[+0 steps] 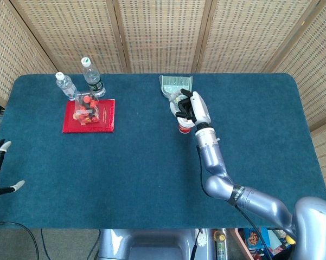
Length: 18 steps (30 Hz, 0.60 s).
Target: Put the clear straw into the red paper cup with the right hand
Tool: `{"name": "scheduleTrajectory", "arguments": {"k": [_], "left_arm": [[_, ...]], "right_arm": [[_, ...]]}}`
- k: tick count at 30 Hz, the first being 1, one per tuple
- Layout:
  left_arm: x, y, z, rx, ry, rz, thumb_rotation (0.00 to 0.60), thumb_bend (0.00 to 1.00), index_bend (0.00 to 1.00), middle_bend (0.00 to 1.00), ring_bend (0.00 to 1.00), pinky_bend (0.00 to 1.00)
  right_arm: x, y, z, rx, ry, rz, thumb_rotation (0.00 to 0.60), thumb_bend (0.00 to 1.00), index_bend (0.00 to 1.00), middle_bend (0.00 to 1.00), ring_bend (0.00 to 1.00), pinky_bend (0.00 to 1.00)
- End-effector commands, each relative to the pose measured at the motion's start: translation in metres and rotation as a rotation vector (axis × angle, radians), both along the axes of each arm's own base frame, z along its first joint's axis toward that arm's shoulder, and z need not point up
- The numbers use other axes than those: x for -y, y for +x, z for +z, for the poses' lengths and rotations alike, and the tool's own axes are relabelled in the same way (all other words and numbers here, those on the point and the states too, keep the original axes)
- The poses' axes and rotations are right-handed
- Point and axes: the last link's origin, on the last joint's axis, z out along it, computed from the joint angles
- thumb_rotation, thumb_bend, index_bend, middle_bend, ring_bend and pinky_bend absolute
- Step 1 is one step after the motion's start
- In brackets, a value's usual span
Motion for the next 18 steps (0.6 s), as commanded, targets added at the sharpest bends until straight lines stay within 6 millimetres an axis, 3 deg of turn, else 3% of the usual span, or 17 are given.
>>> {"name": "scheduleTrajectory", "arguments": {"k": [1, 18], "left_arm": [[0.0000, -0.0003, 0.0003, 0.000, 0.000, 0.001, 0.600, 0.00, 0.00, 0.00, 0.00, 0.00], [-0.0001, -0.0006, 0.0003, 0.002, -0.001, 0.001, 0.600, 0.00, 0.00, 0.00, 0.00, 0.00]], "right_arm": [[0.0007, 0.0006, 0.0005, 0.002, -0.005, 0.000, 0.600, 0.61, 0.71, 1.00, 0.97, 1.00], [0.0019, -0.0017, -0.0065, -0.009, -0.003, -0.005, 0.600, 0.61, 0.71, 1.00, 0.97, 1.00]]}}
